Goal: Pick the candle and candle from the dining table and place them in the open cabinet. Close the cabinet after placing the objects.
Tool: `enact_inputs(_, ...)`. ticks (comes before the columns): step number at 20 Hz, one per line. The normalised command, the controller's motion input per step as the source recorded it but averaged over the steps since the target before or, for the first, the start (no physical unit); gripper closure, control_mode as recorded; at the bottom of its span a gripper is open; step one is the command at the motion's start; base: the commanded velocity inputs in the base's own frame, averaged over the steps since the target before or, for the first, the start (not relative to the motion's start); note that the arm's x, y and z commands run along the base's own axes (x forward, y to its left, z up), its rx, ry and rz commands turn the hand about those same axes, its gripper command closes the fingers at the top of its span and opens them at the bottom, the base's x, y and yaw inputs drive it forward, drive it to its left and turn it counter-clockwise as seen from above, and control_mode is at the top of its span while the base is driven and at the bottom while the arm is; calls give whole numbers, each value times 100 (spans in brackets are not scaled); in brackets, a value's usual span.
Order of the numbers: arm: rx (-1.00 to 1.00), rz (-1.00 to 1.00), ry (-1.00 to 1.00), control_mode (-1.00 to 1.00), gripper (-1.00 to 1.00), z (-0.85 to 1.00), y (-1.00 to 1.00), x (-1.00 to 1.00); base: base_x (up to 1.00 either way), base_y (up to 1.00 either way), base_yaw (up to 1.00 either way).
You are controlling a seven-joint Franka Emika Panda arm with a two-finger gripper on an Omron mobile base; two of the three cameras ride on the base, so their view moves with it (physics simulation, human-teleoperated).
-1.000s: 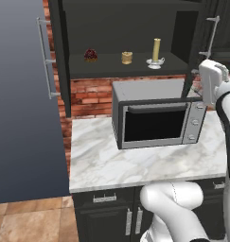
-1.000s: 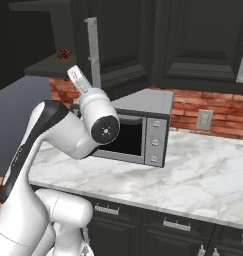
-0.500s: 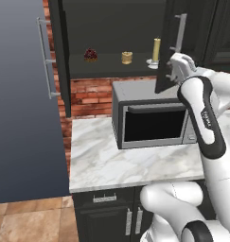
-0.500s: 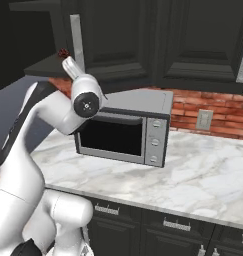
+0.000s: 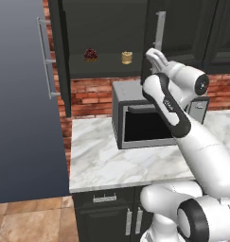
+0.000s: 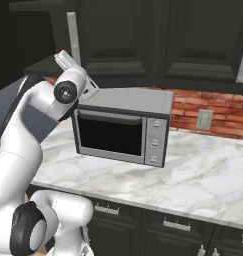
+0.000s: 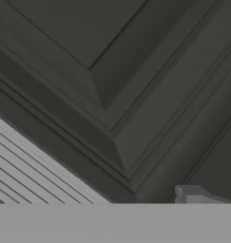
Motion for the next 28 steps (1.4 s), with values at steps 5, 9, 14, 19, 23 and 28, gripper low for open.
enact_inputs(5, -4, -11, 0, -100, -100, 0, -6, 70, 0, 0, 0)
enact_inputs(9, -2, -11, 0, -100, -100, 0, -17, 65, 0, 0, 0)
enact_inputs(14, -2, -11, 0, -100, -100, 0, -18, 63, 0, 0, 0)
enact_inputs(19, 0, -11, 2, -100, -100, 0, -16, 33, 0, 0, 0)
enact_inputs(23, 0, -8, 0, -100, -100, 0, -4, -10, 0, 0, 0)
enact_inputs(28, 0, -2, 0, -100, -100, 0, 0, -77, 0, 0, 0)
